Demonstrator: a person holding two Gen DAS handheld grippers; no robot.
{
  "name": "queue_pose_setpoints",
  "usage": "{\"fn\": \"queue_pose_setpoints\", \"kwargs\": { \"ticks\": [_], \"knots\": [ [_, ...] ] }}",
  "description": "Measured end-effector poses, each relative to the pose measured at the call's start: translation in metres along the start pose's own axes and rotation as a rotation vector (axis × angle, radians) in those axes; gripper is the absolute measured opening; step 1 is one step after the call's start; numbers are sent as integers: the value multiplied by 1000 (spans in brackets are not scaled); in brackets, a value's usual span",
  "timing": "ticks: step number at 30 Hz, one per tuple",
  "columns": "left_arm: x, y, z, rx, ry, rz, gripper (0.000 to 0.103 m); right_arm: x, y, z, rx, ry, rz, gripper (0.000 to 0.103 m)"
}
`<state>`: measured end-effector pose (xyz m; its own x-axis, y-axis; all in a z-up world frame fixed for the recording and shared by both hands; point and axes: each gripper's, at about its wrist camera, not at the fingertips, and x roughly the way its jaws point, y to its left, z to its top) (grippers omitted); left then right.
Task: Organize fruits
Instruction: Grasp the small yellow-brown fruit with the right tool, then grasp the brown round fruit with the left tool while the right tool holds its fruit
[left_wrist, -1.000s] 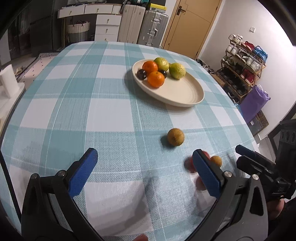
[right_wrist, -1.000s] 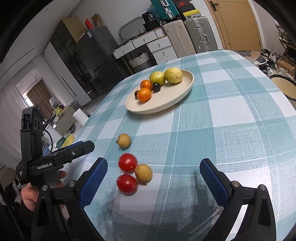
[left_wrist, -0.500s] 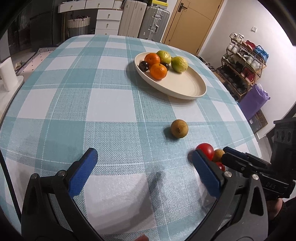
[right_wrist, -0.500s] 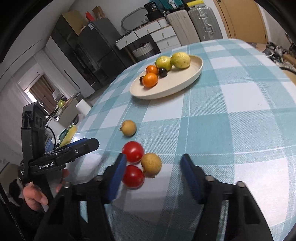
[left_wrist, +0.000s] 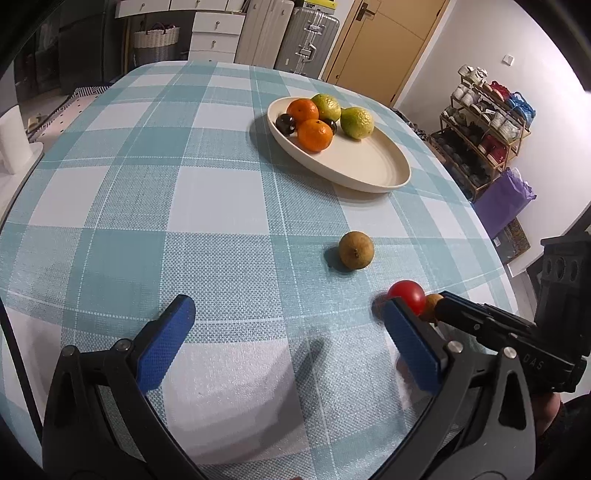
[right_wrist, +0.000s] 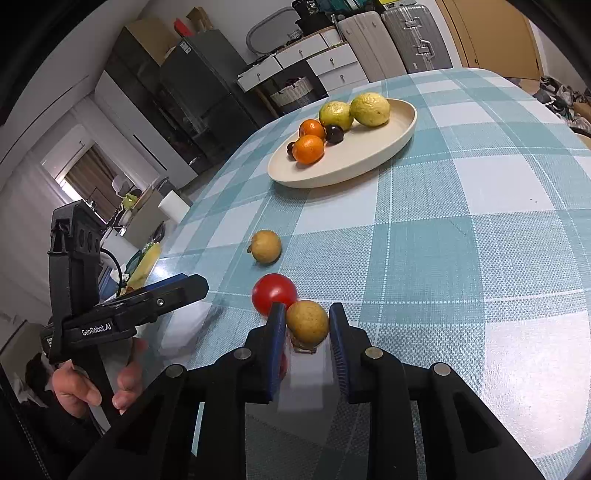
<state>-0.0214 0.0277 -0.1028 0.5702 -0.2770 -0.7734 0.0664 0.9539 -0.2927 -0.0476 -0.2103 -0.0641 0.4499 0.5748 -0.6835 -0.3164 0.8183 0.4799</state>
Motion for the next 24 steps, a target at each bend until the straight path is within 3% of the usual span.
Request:
{"fn": "queue_pose_setpoints", "kwargs": {
  "ticks": [24],
  "knots": [
    [23, -15, 16, 19, 49, -7, 101, -15, -15, 9, 28, -92, 40, 25]
  ]
}}
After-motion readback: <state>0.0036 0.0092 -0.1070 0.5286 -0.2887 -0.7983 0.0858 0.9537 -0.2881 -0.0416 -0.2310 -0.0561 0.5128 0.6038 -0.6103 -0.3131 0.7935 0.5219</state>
